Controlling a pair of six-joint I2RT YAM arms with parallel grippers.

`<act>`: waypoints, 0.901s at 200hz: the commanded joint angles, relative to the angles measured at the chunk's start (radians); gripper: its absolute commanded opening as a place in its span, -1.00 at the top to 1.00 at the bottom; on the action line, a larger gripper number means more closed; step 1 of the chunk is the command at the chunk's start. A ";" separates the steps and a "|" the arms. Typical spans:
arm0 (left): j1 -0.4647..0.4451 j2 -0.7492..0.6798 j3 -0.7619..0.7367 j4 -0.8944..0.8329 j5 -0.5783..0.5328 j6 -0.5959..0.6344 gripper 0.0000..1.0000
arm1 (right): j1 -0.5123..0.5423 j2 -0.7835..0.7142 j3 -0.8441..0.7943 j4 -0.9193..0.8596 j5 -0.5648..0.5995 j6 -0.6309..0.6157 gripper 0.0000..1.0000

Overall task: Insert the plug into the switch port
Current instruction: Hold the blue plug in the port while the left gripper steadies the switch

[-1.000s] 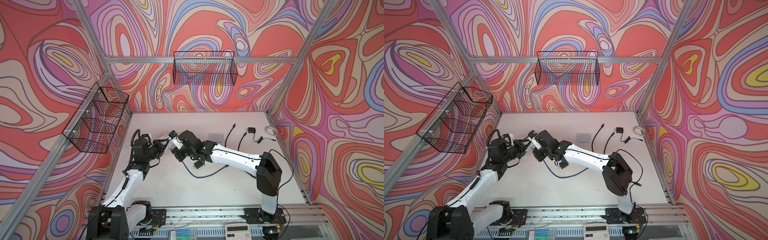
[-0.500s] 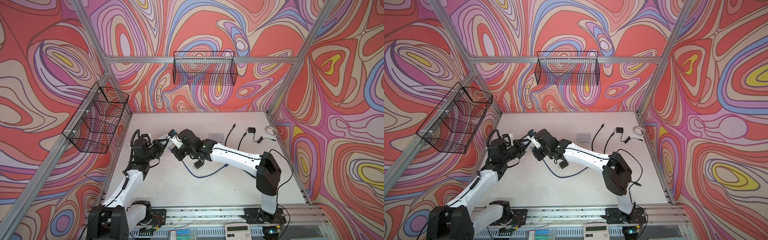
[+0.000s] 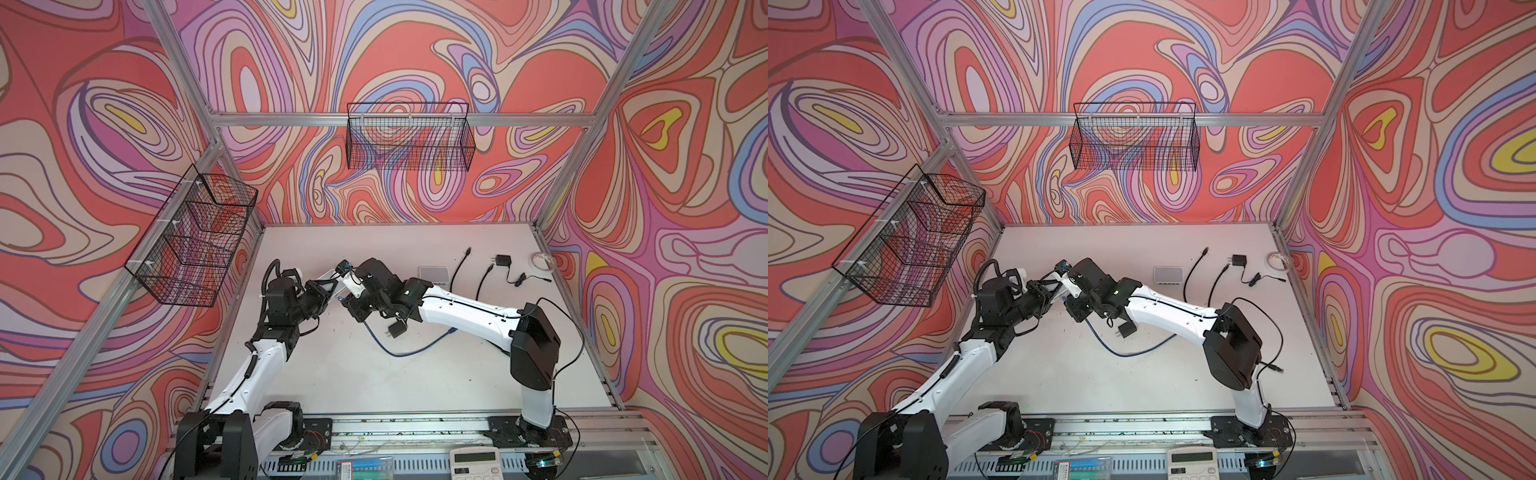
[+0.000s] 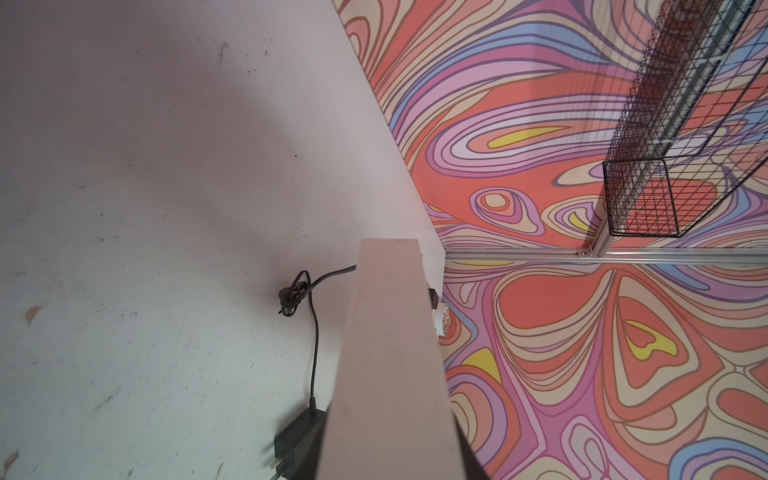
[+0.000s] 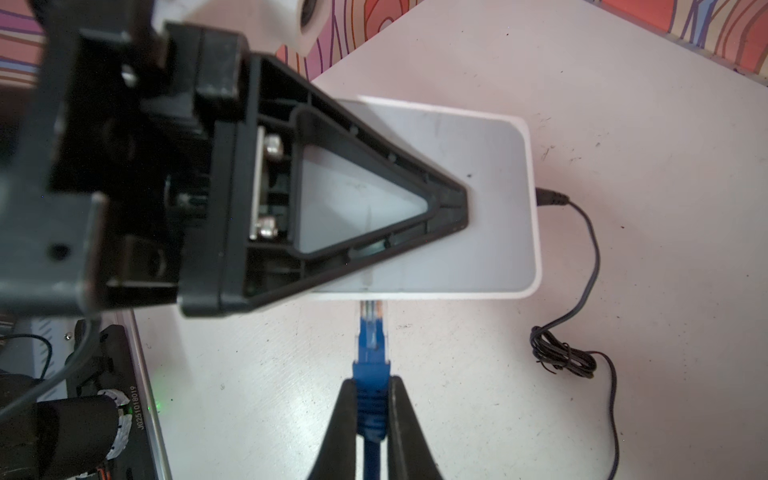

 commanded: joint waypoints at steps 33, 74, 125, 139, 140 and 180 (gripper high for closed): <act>-0.023 -0.042 0.040 -0.167 0.148 -0.016 1.00 | 0.000 0.034 0.080 0.172 0.042 -0.023 1.00; -0.023 -0.036 0.054 -0.166 0.162 -0.037 1.00 | 0.007 0.037 0.084 0.185 0.036 -0.018 1.00; -0.030 -0.023 0.088 -0.244 0.178 -0.021 1.00 | 0.021 0.029 0.073 0.206 -0.034 -0.104 1.00; -0.029 -0.017 0.104 -0.275 0.185 -0.009 1.00 | 0.022 0.024 0.074 0.210 -0.030 -0.131 1.00; -0.029 -0.017 0.104 -0.278 0.185 -0.008 1.00 | 0.022 0.025 0.076 0.210 -0.031 -0.135 1.00; -0.032 -0.021 0.110 -0.296 0.174 0.015 1.00 | 0.022 0.039 0.131 0.197 0.010 -0.165 1.00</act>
